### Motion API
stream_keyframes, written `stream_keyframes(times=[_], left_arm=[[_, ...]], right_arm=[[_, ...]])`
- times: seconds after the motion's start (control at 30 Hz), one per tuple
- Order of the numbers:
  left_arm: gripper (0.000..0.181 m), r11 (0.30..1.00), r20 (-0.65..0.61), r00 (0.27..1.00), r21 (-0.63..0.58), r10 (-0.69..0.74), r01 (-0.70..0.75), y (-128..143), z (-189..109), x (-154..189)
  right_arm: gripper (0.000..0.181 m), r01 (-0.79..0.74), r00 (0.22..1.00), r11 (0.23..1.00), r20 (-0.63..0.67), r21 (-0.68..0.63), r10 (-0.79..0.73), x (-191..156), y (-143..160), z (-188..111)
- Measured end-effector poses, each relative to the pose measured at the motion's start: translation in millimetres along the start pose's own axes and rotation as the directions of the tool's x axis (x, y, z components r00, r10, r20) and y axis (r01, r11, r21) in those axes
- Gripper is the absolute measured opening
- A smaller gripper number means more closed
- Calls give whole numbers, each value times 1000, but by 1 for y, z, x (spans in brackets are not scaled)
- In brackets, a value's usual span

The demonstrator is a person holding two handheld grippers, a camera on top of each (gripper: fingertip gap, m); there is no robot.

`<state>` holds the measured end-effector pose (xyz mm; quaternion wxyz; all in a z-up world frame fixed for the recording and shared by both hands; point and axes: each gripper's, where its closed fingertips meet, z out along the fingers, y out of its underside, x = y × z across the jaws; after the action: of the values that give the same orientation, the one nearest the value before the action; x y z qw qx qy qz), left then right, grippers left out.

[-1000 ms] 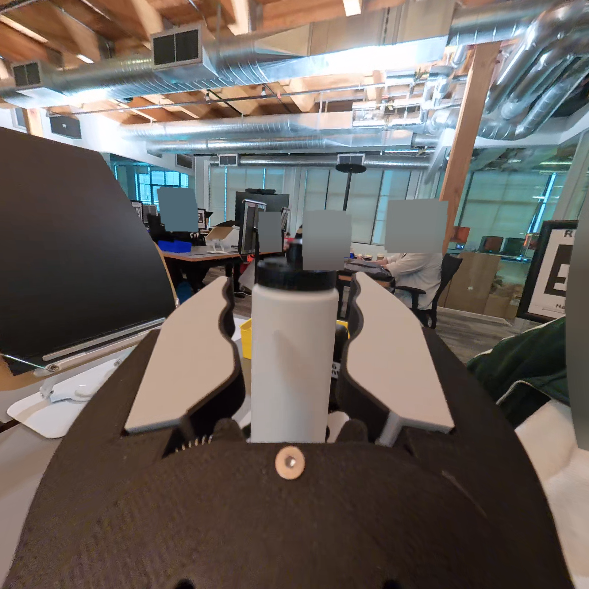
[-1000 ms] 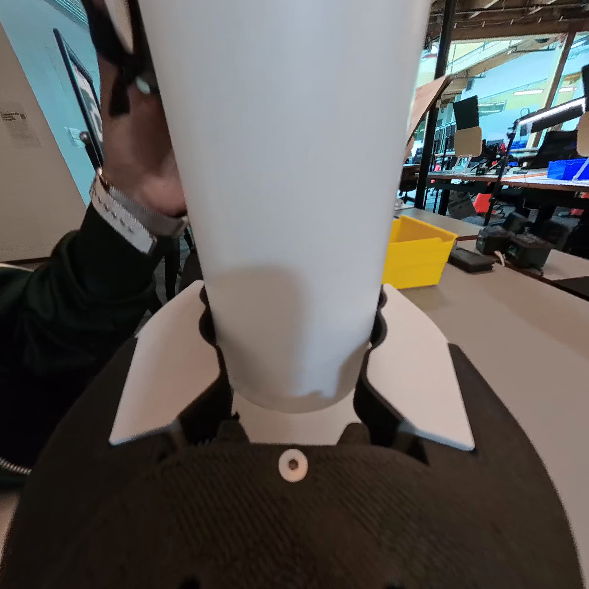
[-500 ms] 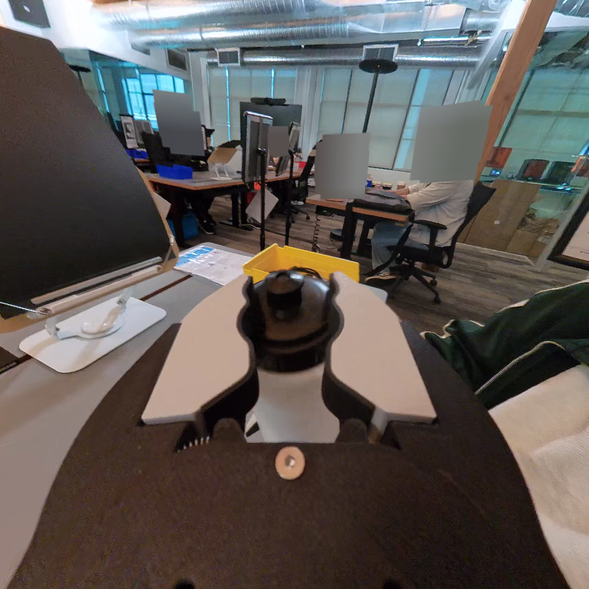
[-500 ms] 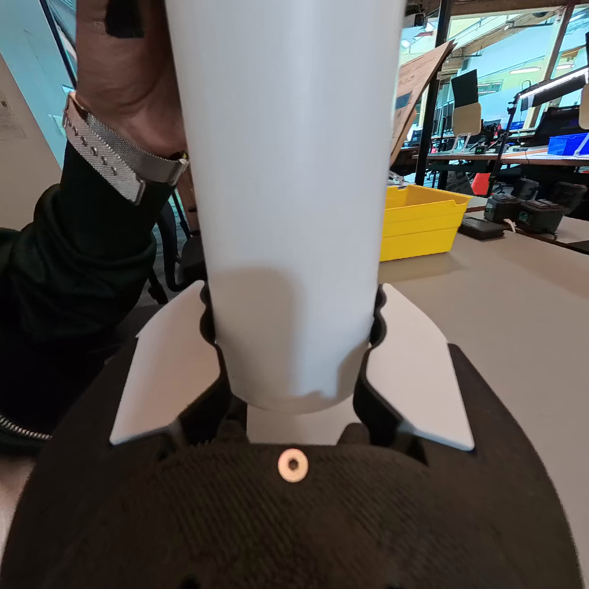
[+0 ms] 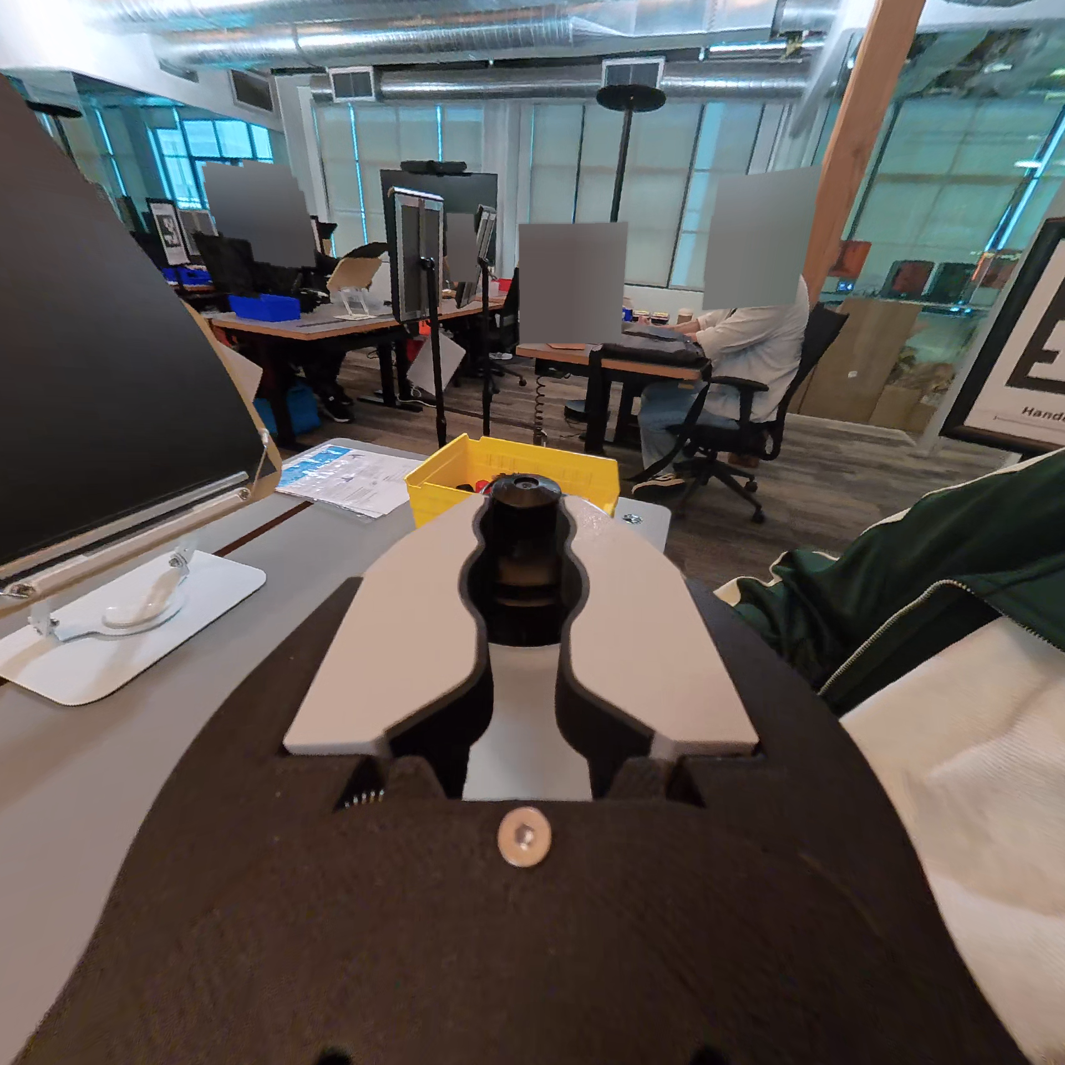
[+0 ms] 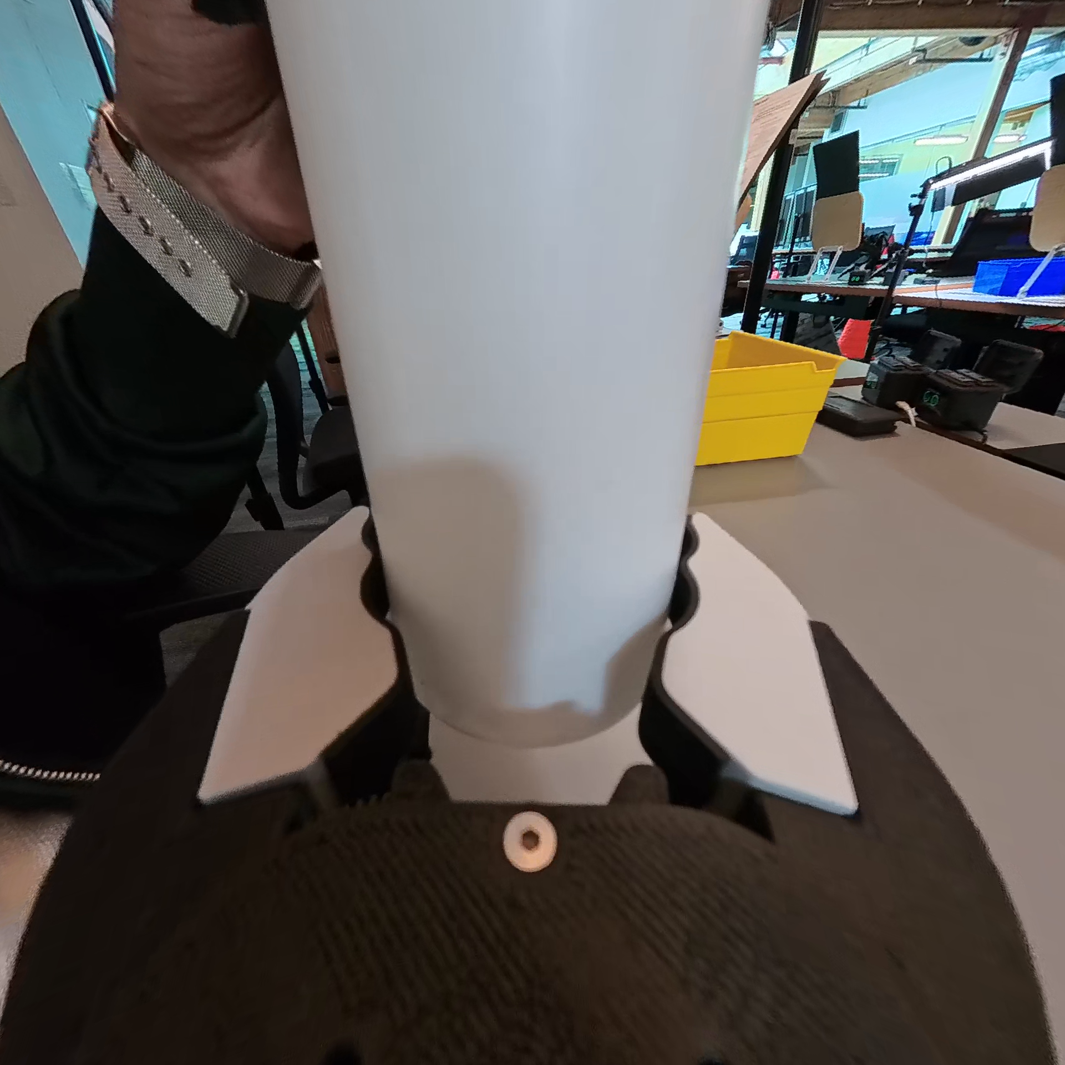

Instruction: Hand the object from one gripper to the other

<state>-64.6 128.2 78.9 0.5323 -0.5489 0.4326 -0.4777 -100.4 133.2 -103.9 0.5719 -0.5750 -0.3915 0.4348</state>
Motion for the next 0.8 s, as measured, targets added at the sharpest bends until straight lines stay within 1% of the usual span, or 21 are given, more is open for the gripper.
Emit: stream_keyframes(times=[0.23, 0.27, 0.43, 0.63, 0.8], left_arm=[[20, 999, 22, 999, 36, 27, -28, -4, -1, -2], [21, 999, 31, 999, 41, 32, -34, -5, -2, -3], [21, 997, 79, 995, 44, 54, -57, -9, -10, -10], [20, 997, 121, 991, 37, 64, -69, -10, -18, -19], [20, 997, 137, 989, 32, 61, -66, -8, -22, -25]], right_arm=[[98, 1, 1000, 998, -10, 66, -1, 5, -7, -5], [97, -7, 1000, 998, -13, 68, 8, 7, -7, -6], [108, -79, 996, 993, -30, 84, 82, 22, -3, -9], [109, -167, 984, 976, -34, 141, 173, 38, -8, -18], [108, -199, 977, 965, -43, 169, 209, 48, -11, -24]])
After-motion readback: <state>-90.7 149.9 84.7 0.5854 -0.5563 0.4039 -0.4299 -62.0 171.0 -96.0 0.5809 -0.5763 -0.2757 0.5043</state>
